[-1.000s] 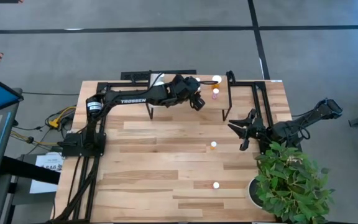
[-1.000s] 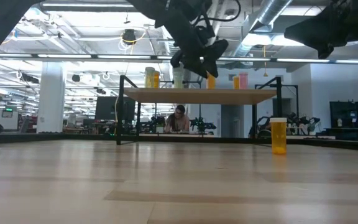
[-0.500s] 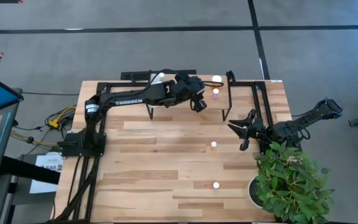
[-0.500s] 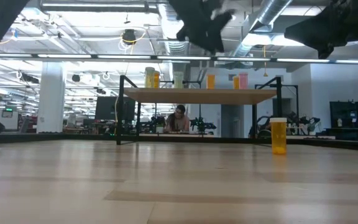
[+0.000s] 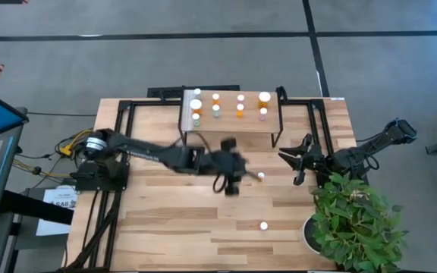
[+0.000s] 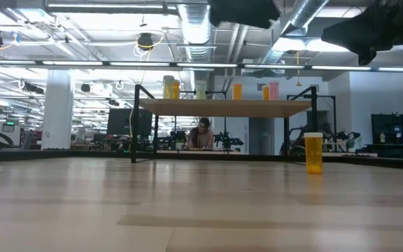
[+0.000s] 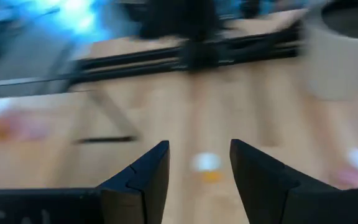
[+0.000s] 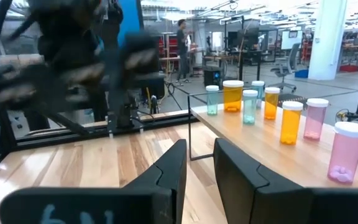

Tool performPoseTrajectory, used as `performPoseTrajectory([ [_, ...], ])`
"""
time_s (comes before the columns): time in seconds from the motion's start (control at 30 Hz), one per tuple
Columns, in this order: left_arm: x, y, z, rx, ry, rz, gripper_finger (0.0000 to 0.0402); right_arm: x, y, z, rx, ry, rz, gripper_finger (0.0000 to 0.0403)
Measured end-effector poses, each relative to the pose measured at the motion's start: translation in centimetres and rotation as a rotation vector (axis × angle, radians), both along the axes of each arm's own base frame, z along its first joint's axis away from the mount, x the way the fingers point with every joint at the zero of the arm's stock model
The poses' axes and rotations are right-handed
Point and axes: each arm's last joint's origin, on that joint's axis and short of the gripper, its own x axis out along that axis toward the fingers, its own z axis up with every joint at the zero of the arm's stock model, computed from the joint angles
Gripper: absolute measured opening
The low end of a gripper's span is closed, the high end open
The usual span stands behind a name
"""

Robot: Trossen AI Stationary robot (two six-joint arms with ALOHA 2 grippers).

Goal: Pick and place medicine bottles onto shelf by color
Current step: Put the small orange pill bottle on the shelf

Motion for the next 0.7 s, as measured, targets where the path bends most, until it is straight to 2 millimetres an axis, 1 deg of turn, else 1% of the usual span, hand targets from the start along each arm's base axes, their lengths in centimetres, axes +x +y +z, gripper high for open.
performPoseTrajectory([
  [0.07,0.0,-1.6,-2.1,-0.045,-0.034,-0.099,0.0158,0.0,0.0,0.1,0.004,-0.008,0.000,0.0102],
  [0.13,-0.3,-2.6,-4.4,-0.095,-0.069,-0.171,0.0158,0.0,0.0,0.1,0.006,-0.011,0.000,0.0102],
  [0.23,-1.0,-3.0,-7.1,-0.183,-0.135,-0.201,0.0158,0.0,0.0,0.1,0.007,-0.013,0.000,0.0102],
  [0.3,-1.4,-2.9,-8.3,-0.229,-0.166,-0.198,0.0163,0.0,0.0,0.1,0.007,-0.013,-0.001,0.0102],
  [0.43,-2.0,-2.2,-9.8,-0.246,-0.154,-0.136,0.0194,0.0,-0.1,0.1,0.005,-0.013,-0.006,0.0102],
  [0.53,-2.0,-2.0,-9.8,-0.215,-0.167,-0.106,0.0229,0.1,-0.3,0.2,0.007,-0.016,-0.026,0.0102],
  [0.6,-1.4,-2.1,-10.3,-0.203,-0.192,-0.107,0.0251,0.1,-0.4,0.2,0.007,-0.017,-0.038,0.0102],
  [0.67,-1.2,-2.1,-11.0,-0.195,-0.169,-0.106,0.0271,0.1,-0.6,0.2,0.007,-0.017,-0.048,0.0102],
  [0.7,-0.5,-2.1,-11.2,-0.195,-0.185,-0.103,0.0279,0.1,-0.6,0.2,0.008,-0.018,-0.051,0.0102],
])
